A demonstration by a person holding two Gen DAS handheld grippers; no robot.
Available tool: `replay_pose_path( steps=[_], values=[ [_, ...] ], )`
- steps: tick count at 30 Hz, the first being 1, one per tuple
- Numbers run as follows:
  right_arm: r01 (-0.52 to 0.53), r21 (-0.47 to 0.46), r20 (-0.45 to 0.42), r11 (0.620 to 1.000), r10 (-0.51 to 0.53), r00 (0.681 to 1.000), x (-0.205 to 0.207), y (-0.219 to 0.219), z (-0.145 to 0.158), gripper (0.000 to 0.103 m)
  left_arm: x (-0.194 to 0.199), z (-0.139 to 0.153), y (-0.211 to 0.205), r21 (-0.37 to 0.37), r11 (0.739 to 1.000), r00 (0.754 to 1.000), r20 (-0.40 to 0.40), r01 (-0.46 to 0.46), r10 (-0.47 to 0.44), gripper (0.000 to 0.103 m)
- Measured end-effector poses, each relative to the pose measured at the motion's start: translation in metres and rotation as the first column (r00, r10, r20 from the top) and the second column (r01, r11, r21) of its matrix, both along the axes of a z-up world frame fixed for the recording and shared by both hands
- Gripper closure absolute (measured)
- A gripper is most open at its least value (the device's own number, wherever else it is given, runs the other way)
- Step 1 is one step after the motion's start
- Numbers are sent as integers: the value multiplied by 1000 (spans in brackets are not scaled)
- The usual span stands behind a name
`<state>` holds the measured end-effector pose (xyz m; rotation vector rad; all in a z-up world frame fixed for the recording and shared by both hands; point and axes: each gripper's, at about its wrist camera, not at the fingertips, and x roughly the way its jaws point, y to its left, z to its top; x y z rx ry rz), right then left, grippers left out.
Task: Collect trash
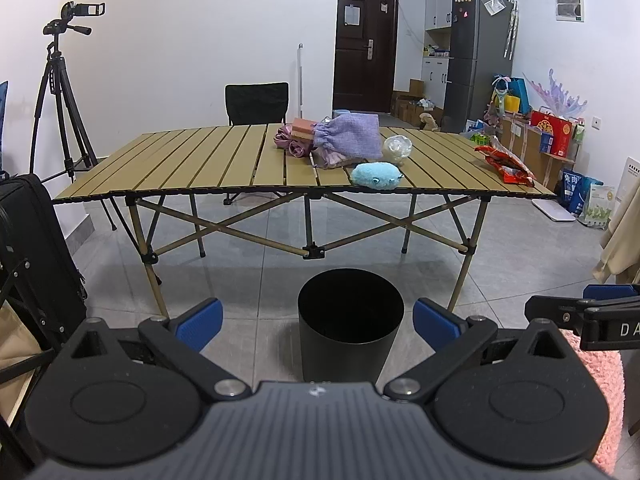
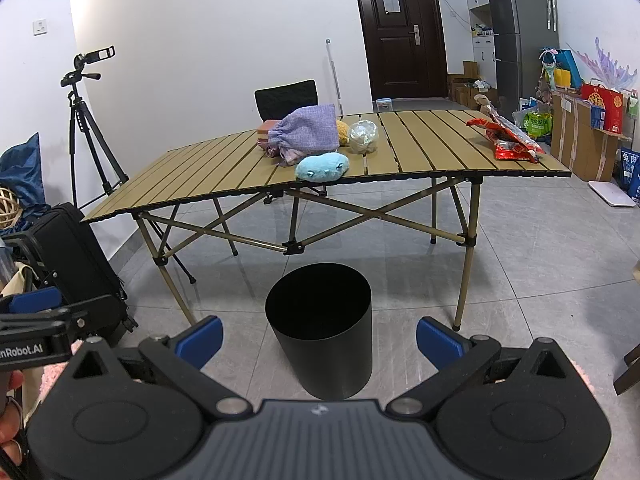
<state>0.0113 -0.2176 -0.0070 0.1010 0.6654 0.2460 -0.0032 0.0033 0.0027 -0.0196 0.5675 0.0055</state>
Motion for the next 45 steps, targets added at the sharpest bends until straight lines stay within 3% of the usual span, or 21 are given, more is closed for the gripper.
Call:
replay_pose_path(
  steps=[10, 17, 29, 45],
  values=[
    [2, -5, 3, 1000, -2, 1000, 10, 2, -2, 0, 12, 1, -1, 6, 1000, 1000, 4, -6, 6, 0],
    [3, 0, 6, 1000, -3, 1000, 39, 3, -1, 0, 42, 1, 4, 6, 1000, 1000, -3, -17, 17, 0],
    [0, 13, 30, 1000, 0, 1000, 124, 11, -12, 0, 118, -6, 23, -14, 998, 998, 1, -56, 56, 0],
    [-65, 22, 174, 998, 60, 983, 251, 38, -27, 0, 217, -15, 56, -49, 989, 989, 26, -142, 143, 0]
  ],
)
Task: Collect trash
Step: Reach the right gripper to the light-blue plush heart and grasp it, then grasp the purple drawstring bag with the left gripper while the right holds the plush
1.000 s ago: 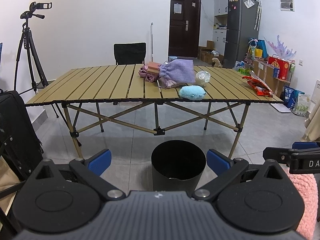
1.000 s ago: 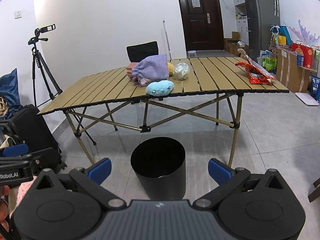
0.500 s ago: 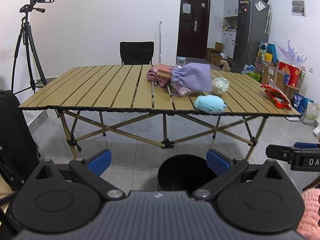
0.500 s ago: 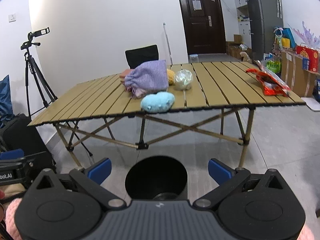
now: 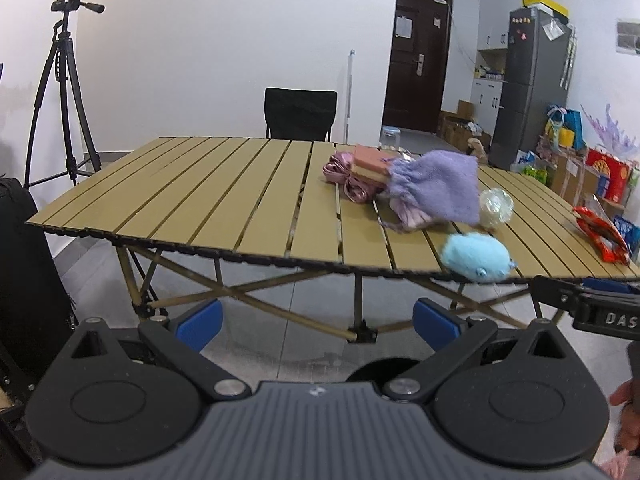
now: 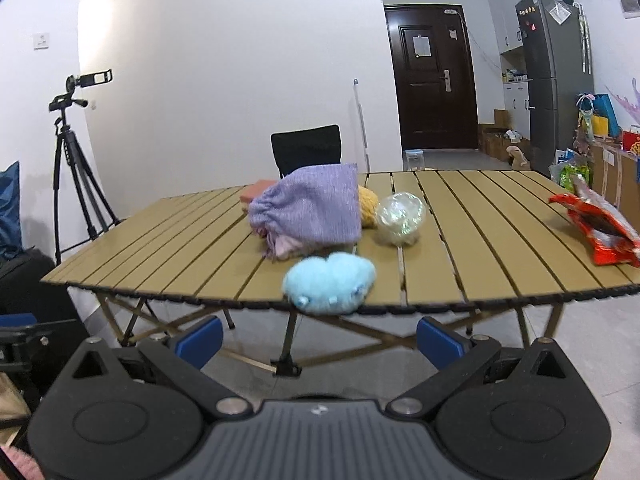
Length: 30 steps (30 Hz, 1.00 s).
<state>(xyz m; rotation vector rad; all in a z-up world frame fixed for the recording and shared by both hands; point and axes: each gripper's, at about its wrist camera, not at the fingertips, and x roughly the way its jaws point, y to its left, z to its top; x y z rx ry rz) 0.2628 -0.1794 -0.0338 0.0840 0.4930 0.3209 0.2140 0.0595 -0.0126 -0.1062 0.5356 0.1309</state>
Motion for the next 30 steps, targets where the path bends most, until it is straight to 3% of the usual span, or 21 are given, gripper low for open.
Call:
replay_pose_path(
  steps=[4, 9, 13, 17, 26, 30],
  values=[
    [-14, 30, 19, 999, 13, 1000, 35, 8, -8, 0, 22, -4, 5, 15, 1000, 1000, -7, -18, 18, 0],
    [-1, -42, 51, 999, 3, 999, 67, 25, -20, 0, 45, -7, 12, 5, 999, 999, -7, -41, 41, 0],
    [-16, -30, 34, 999, 17, 999, 88, 32, -29, 0, 60, -5, 16, -21, 998, 999, 6, -53, 53, 0],
    [-1, -45, 78, 999, 4, 997, 100, 36, -44, 0, 76, -5, 18, -37, 998, 998, -2, -56, 56, 0],
    [21, -71, 63, 997, -16, 998, 118, 45, -65, 0, 101, -5, 19, -64, 997, 999, 10, -33, 34, 0],
    [8, -80, 77, 997, -2, 997, 116, 47, -65, 14, 112, -9, 17, -72, 997, 999, -1, -38, 38, 0]
  ],
)
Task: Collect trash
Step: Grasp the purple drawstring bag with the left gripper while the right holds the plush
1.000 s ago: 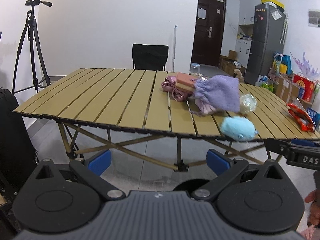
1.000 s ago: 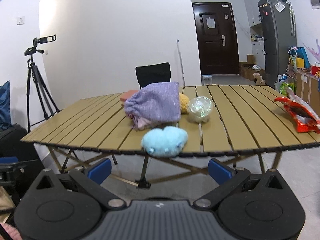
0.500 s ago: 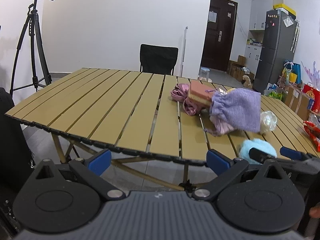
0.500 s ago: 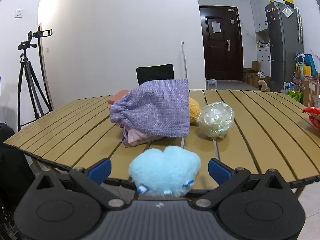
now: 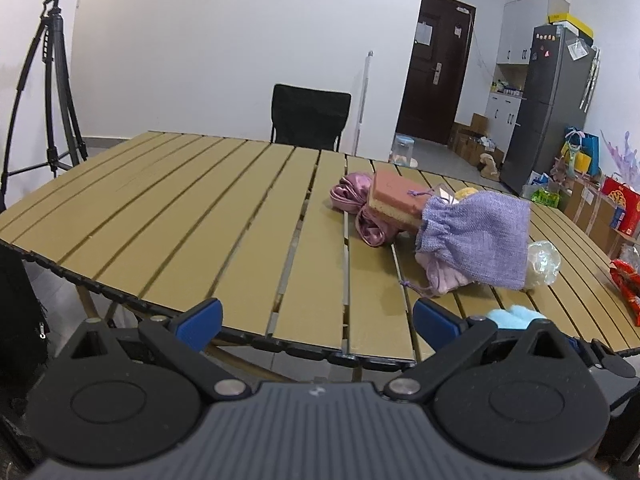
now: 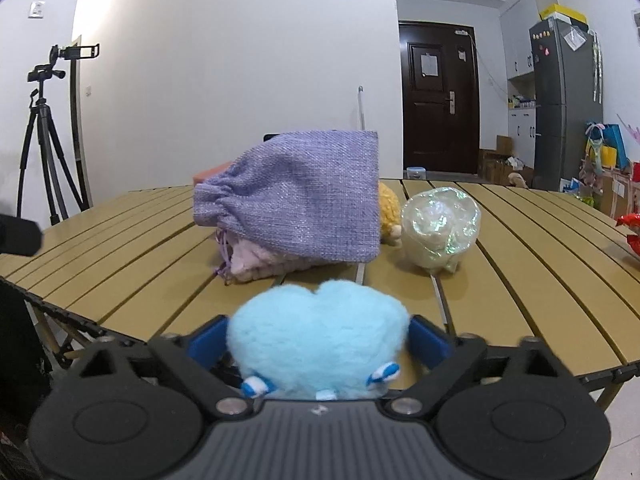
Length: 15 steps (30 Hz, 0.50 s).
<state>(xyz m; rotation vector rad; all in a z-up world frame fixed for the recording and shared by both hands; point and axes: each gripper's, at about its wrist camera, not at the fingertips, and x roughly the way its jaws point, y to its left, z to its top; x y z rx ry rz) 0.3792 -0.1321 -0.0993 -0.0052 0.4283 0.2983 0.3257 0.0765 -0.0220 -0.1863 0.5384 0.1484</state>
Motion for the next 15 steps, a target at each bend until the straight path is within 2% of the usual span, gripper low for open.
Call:
replay_pose_path(
  steps=[11, 15],
  values=[
    [-20, 2, 12, 1000, 20, 1000, -7, -3, 10, 16, 22, -2, -18, 9, 1000, 1000, 7, 2, -2, 0],
    [10, 44, 25, 999, -11, 1000, -10, -19, 17, 16, 29, 1, -30, 20, 1000, 999, 33, -1, 1, 0]
  ],
)
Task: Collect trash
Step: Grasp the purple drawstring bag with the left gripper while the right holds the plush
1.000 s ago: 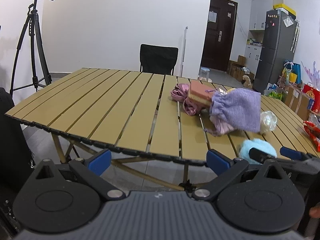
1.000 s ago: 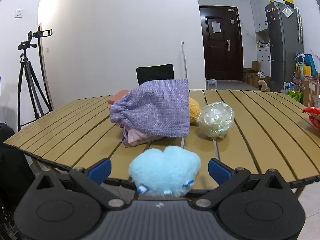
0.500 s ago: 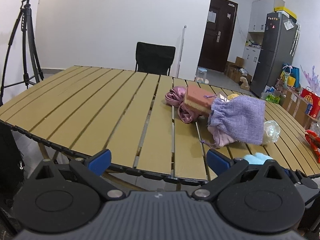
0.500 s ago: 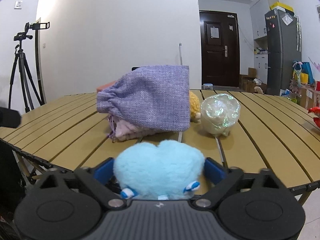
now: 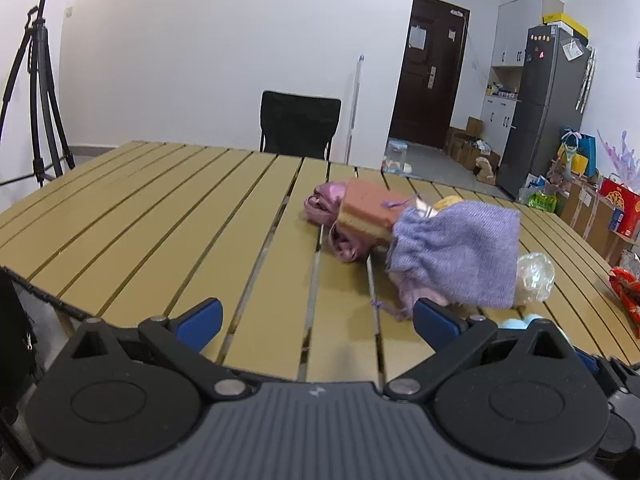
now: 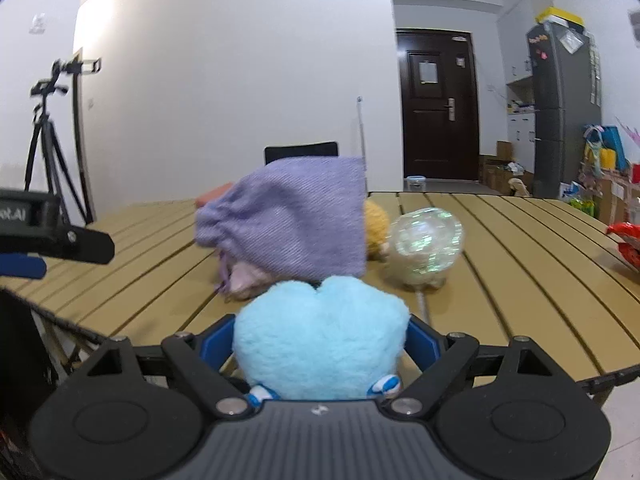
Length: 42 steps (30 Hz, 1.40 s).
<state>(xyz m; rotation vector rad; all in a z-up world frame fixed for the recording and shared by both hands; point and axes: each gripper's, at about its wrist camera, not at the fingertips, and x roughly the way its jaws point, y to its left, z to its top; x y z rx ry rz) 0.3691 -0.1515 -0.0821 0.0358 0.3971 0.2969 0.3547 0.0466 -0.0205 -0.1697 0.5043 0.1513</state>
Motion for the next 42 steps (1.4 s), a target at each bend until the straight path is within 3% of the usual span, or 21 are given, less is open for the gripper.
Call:
replay_pose_path(
  steps=[11, 22, 34, 36, 38, 42],
  values=[
    [142, 81, 16, 987, -144, 990, 1, -63, 8, 16, 26, 6, -43, 22, 999, 997, 62, 41, -43, 0],
    [269, 109, 8, 957, -272, 962, -1, -119, 5, 16, 74, 1, -66, 46, 995, 996, 32, 87, -89, 0],
    [282, 93, -19, 955, -281, 959, 3, -129, -3, 16, 115, -21, -60, 8, 991, 990, 13, 137, -137, 0],
    [281, 92, -22, 955, -280, 960, 3, -129, -4, 16, 116, -23, -59, 9, 989, 989, 15, 145, -146, 5],
    [280, 94, -23, 955, -279, 960, 4, -128, -4, 16, 117, -24, -59, 1, 987, 987, 9, 160, -160, 31],
    [277, 99, -23, 956, -277, 961, 4, -129, -3, 16, 116, -27, -57, 4, 985, 985, 5, 170, -170, 45]
  ],
)
